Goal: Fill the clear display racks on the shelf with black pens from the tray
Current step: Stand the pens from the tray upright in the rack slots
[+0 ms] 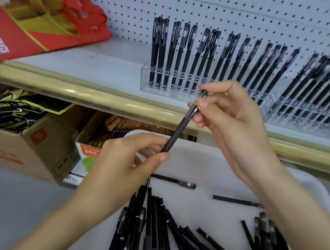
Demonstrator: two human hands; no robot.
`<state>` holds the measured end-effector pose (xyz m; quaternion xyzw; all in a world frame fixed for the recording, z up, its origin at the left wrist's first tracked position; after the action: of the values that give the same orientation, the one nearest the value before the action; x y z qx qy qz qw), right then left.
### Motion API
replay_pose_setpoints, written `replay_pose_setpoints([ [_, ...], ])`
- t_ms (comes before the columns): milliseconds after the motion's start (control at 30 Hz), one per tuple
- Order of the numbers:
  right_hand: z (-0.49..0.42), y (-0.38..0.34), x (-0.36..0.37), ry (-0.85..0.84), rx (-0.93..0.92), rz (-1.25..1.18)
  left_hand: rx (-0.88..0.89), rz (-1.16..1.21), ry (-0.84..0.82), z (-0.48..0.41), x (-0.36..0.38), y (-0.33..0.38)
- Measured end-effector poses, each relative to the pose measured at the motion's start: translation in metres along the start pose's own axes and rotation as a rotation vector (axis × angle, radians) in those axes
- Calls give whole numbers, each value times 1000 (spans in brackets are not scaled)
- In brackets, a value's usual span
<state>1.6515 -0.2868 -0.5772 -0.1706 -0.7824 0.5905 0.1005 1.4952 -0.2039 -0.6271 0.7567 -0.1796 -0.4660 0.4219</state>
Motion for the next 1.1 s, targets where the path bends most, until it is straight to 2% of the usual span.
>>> replay_pose_setpoints([
  [133,-24,-20,-2,5,-61,95,-4,164,34,-29,-9,6],
  [267,-52,-40,-9,9,-118,247,10,192,59,-66,-18,9],
  [333,-68,-48,-13,37,-170,359,36,53,92,-82,-26,6],
  [400,-84,-51,-18,77,-212,483,78,-220,117,-96,-35,1],
  [500,-107,-48,-27,155,-234,602,72,-575,59,-114,-43,-8],
  [667,-128,-39,-34,283,-270,759,81,-779,-15,-129,-37,-30],
  [800,-137,-33,-33,286,-264,815,102,-769,-1,-132,-38,-39],
  [1000,-149,-18,-28,88,-145,951,104,-625,-84,-132,-38,-49],
  [1100,-153,-10,-28,83,-139,980,96,-586,-112,-134,-40,-51],
])
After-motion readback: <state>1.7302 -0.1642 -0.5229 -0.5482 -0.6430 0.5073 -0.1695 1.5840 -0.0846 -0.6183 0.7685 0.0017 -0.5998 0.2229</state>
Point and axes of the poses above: each hand's wrist, its own z-axis away from the middle knuckle, its own x-axis out of the palm, y = z × x, the point moved 2 cm from there along -z, towards the middle knuckle, and after that the axes turned 13 degrees about -y, right-handed, at the moved point
